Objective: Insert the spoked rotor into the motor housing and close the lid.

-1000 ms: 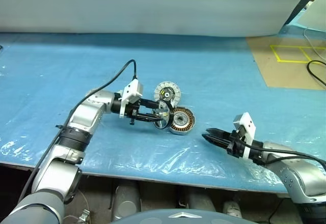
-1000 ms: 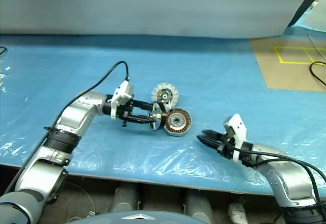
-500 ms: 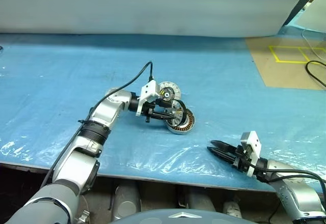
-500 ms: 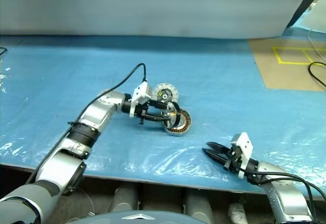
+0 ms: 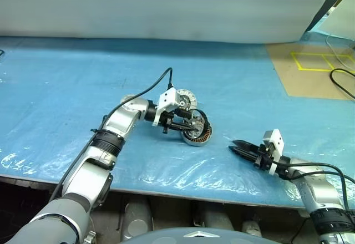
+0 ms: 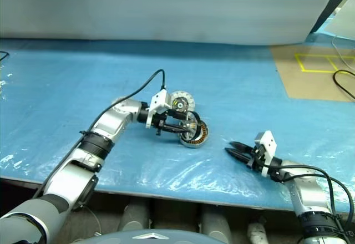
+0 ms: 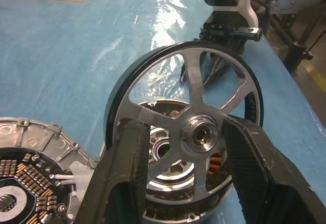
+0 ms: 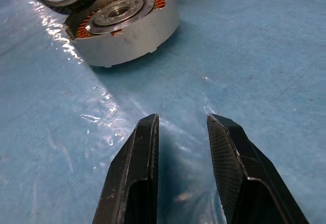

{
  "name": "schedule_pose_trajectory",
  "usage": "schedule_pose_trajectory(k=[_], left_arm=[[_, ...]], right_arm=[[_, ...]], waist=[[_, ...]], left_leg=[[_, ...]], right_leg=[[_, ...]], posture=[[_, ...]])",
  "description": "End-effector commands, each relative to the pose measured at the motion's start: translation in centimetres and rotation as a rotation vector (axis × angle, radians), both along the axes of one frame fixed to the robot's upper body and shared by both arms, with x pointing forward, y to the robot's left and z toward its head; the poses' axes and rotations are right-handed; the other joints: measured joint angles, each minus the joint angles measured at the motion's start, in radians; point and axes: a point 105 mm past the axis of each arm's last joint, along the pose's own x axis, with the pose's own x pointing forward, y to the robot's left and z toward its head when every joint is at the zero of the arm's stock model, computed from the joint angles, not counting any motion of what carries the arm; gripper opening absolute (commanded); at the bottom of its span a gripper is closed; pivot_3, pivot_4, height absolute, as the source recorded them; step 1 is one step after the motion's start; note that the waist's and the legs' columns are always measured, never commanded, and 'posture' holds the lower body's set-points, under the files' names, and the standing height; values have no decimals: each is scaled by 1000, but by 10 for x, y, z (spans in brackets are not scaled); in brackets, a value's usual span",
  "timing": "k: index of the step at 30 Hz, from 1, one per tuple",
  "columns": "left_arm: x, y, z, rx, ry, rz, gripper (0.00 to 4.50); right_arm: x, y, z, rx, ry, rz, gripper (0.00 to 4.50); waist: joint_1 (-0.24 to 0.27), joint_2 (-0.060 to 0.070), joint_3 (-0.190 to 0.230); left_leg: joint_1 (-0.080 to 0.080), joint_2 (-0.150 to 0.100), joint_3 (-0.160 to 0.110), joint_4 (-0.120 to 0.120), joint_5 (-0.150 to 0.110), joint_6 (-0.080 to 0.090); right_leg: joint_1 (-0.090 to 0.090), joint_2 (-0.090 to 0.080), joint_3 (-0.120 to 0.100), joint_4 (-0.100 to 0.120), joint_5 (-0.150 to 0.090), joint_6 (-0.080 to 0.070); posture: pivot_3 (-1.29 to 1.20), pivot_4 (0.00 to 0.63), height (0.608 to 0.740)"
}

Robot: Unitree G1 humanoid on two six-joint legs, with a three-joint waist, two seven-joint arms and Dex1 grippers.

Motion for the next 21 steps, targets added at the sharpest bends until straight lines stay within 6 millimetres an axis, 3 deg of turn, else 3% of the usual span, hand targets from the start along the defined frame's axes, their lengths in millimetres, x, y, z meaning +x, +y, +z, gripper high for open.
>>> schedule_pose_trajectory(k=[1, 10, 21], left_arm=[[0, -4, 4, -2, -32, -18, 1945], [4, 1, -6, 74, -66, -3, 1945], [1, -1, -8, 94, -57, -26, 1945]], right_arm=[[-7, -9, -23, -36, 94, -43, 1575], [-15, 3, -9, -40, 80, -32, 1575], [-14, 2, -7, -49, 84, -42, 1575]], waist=[[1, 0, 0], [3, 0, 0], [3, 0, 0]], left_leg=[[0, 0, 0, 0, 0, 0], [0, 0, 0, -9, 0, 0], [-1, 1, 0, -11, 0, 0]], right_leg=[[0, 0, 0, 0, 0, 0], [0, 0, -2, -9, 0, 0], [1, 0, -5, -15, 0, 0]], posture=[[0, 150, 740], [0, 150, 740], [0, 150, 740]])
